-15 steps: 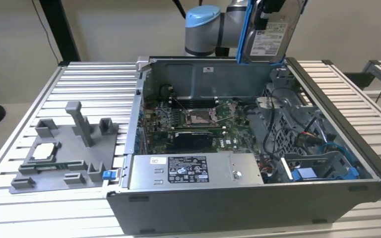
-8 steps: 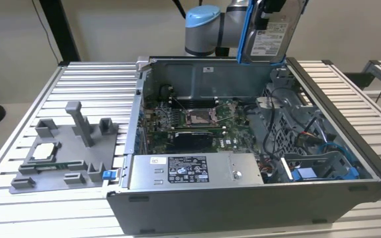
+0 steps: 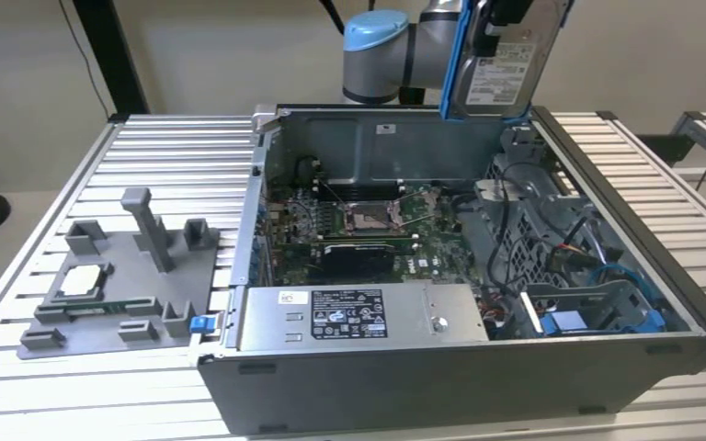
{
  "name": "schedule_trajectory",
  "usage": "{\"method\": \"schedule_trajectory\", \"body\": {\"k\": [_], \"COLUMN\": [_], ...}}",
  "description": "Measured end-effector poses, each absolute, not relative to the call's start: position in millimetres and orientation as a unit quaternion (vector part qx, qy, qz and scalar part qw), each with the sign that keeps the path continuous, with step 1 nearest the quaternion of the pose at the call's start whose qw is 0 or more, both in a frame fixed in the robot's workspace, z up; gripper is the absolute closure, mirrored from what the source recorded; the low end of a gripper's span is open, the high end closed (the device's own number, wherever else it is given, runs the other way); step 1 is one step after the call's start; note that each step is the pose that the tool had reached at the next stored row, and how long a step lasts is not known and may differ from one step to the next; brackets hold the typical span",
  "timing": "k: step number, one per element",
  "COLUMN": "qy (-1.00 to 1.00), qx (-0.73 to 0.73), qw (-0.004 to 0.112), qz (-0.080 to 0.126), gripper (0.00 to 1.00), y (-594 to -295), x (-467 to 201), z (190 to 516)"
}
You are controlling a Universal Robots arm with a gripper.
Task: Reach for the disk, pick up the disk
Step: 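Pick up the disk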
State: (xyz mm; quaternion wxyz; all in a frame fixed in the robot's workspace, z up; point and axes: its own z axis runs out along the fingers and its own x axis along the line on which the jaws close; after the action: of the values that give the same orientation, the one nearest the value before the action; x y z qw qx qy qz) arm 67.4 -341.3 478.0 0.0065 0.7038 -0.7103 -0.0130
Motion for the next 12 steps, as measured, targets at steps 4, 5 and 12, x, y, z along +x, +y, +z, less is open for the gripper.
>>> {"method": "schedule_trajectory", "body": {"k": [4, 5, 12], "qy": [-0.710, -0.710, -0.710], "qx": [0.704, 0.704, 0.704], "qw": [0.006, 0.006, 0.006], "qz": [-0.013, -0.013, -0.013], "gripper": [1.00, 1.00, 1.00], "y": [-348, -349, -361], "x": [67, 67, 67], "z": [478, 478, 478]}}
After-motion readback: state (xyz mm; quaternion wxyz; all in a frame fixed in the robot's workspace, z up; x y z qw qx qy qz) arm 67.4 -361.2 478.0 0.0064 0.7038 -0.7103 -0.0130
